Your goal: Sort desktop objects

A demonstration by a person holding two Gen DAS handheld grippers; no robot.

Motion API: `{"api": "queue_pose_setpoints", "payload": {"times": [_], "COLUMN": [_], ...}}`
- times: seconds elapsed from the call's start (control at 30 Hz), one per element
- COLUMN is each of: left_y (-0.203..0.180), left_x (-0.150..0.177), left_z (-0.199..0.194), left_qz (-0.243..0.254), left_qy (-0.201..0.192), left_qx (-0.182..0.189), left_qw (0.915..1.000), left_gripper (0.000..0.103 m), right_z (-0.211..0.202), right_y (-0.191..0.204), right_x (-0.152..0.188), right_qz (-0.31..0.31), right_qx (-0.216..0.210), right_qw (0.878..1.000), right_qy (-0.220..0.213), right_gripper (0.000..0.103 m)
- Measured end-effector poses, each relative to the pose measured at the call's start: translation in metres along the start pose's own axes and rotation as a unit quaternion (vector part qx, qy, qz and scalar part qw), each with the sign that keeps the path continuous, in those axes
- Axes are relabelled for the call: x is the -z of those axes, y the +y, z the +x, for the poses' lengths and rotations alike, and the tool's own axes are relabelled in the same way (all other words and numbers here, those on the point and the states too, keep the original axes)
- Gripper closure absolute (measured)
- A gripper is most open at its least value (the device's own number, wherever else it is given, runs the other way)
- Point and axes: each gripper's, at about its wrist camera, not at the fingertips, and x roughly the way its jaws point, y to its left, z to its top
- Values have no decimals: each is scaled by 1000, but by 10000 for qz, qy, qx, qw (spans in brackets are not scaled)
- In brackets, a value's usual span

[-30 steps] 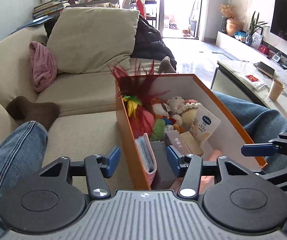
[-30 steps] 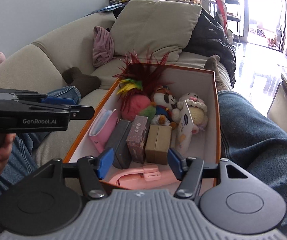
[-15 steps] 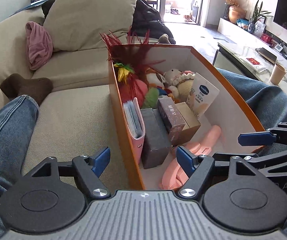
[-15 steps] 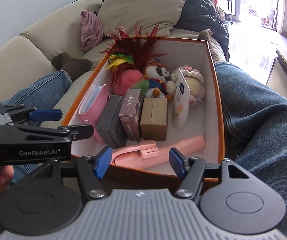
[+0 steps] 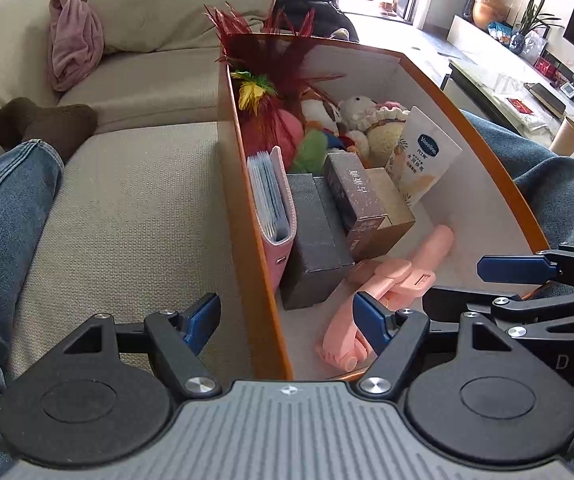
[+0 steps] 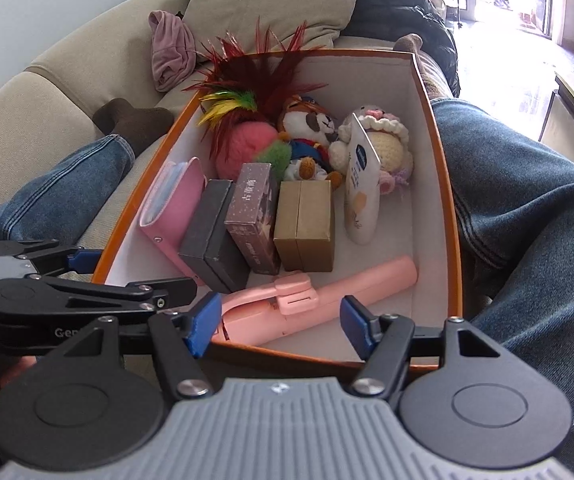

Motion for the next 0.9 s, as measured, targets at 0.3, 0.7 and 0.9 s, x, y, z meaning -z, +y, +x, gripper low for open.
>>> {"api": "queue_pose_setpoints", "payload": {"times": [0.3,0.7,0.9], "left_y": [1,1,1], "left_x": [-1,-1,0], "left_z": [1,2,2], "left_qz": [-51,-94,-94], "left_qy": [55,85,83], "left_qx": [22,34,32], "left_qw": [10000,9999,9999], "left_gripper": [17,17,17], "right_z": [2,3,3], "right_y": [0,1,1], "right_x": [-1,0,0], "right_qz": [3,-30,-33], "right_qx": [-12,19,23], "right_qw": [10000,10000,10000], "right_qy": [38,49,51], "right_gripper": [36,35,35]}}
